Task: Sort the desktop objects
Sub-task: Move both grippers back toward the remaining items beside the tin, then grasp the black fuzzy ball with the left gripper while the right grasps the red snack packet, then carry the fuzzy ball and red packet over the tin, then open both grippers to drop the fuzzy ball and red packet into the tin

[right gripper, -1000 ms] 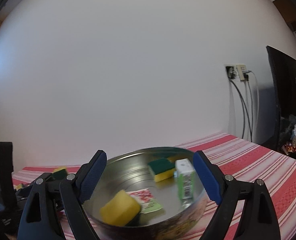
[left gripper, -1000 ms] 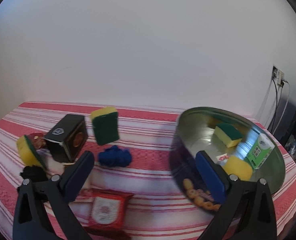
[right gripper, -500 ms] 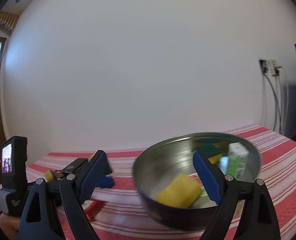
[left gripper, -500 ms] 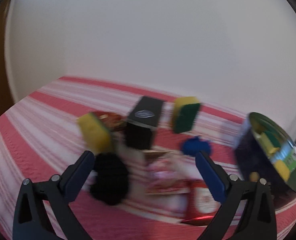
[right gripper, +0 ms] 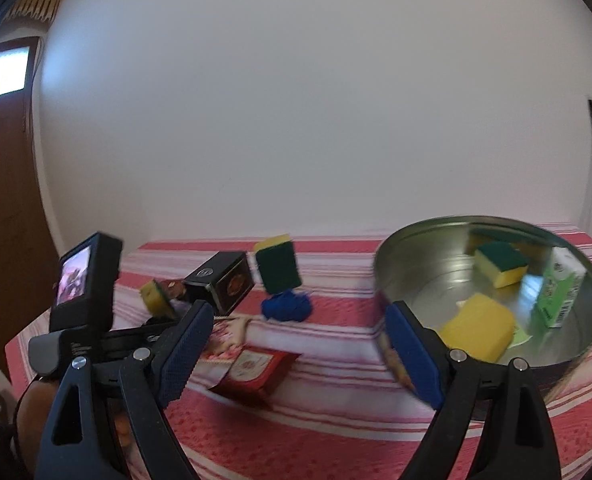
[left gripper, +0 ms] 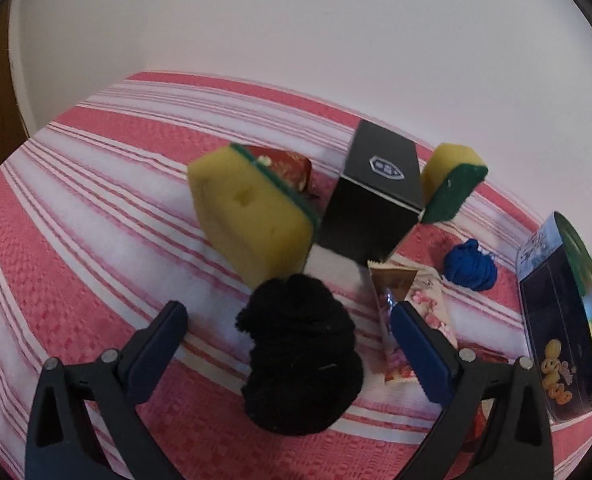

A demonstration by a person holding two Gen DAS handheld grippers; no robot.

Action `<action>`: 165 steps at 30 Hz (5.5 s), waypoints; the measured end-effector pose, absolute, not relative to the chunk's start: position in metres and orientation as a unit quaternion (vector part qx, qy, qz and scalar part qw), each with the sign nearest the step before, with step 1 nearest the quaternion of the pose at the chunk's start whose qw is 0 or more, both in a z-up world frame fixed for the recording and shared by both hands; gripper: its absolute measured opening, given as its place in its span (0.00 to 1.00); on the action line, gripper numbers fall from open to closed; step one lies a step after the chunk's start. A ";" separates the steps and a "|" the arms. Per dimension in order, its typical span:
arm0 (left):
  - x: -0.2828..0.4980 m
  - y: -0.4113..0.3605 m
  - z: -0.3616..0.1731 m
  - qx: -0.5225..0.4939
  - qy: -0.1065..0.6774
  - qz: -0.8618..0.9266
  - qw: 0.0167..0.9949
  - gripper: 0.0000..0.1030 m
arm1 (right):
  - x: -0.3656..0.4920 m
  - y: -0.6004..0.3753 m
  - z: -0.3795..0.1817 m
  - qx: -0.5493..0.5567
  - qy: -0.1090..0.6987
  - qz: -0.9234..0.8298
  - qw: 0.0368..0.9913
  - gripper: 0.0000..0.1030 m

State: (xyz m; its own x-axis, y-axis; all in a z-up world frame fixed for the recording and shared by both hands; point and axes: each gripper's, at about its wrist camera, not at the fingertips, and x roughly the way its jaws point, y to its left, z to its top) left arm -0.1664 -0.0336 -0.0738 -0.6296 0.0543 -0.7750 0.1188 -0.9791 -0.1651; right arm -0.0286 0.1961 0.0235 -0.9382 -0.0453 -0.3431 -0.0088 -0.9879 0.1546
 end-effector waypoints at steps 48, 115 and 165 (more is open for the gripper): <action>-0.136 -0.089 -0.046 0.302 0.192 -0.932 -0.062 0.41 | -0.105 0.162 -0.016 0.397 -0.062 -0.915 0.039 0.42; -0.089 0.150 0.004 0.225 0.027 -0.948 -0.225 0.41 | -0.013 0.336 0.052 0.207 -0.026 -0.957 -0.203 0.42; -0.101 0.262 -0.007 0.243 -0.050 -0.946 -0.210 0.92 | -0.053 0.430 0.043 0.201 -0.072 -0.945 -0.246 0.70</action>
